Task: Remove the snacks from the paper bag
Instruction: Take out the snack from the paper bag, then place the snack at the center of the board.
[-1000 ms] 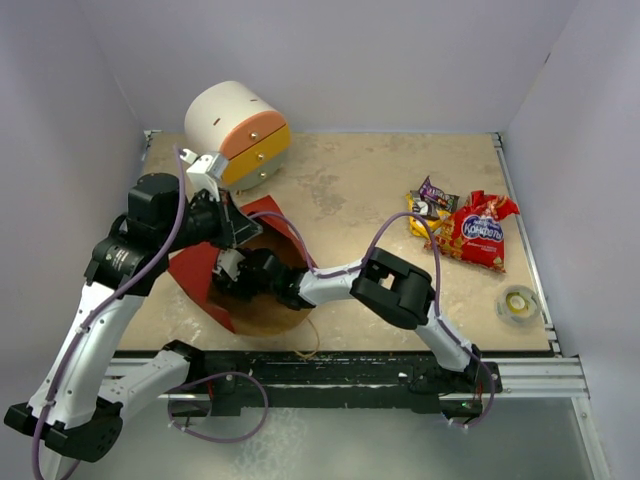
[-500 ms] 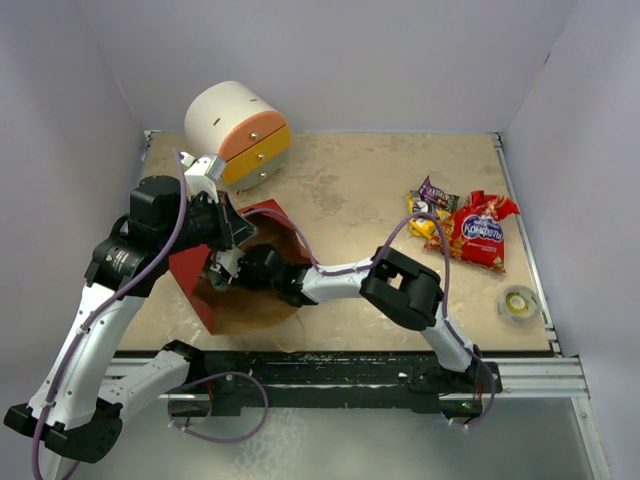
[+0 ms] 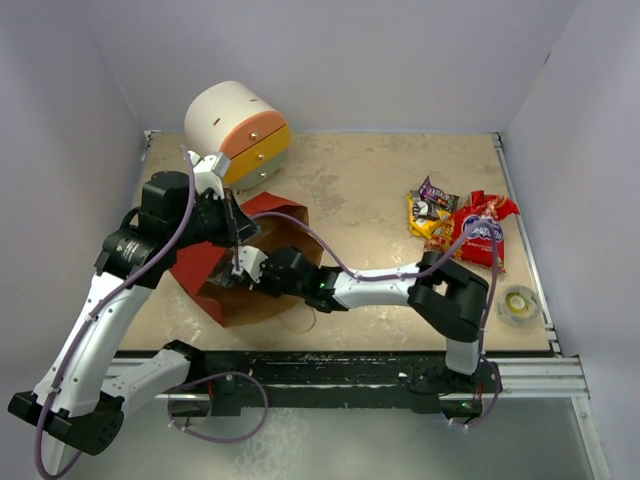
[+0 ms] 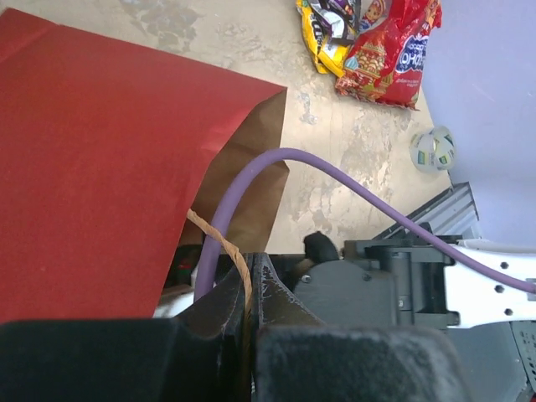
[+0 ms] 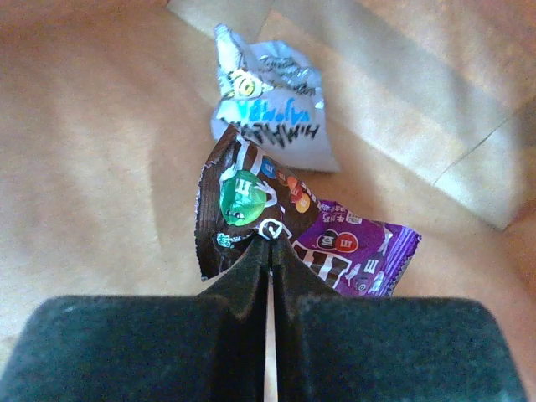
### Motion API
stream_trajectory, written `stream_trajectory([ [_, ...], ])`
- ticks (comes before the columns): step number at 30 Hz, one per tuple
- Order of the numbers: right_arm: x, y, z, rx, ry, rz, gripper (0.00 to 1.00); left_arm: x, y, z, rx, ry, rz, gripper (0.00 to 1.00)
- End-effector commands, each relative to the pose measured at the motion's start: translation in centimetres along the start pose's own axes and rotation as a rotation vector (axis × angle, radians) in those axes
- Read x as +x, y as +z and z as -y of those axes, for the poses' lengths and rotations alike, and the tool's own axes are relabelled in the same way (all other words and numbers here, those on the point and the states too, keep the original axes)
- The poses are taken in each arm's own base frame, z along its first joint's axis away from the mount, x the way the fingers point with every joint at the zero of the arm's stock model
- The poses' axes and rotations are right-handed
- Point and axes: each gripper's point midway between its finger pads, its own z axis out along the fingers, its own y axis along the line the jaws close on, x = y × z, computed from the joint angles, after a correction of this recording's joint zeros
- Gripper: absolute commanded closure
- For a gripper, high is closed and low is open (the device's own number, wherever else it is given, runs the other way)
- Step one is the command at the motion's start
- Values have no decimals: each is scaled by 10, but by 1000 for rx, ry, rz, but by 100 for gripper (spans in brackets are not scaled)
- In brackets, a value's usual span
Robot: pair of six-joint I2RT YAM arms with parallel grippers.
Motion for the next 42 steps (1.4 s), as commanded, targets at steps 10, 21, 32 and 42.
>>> stream_trajectory([
  [10,-76,-102,-5,-64,175,202,100,-9,-1,1,-14,-41,48,100],
  [21,-98,-187,30,77,230,192,100,-14,3,0,-19,-23,49,100],
  [32,-90,-316,148,815,564,228,100,-3,0,-6,-49,-23,4,100],
  [42,1,-317,268,1177,806,58,100,-1,0,-4,-42,-26,-19,100],
])
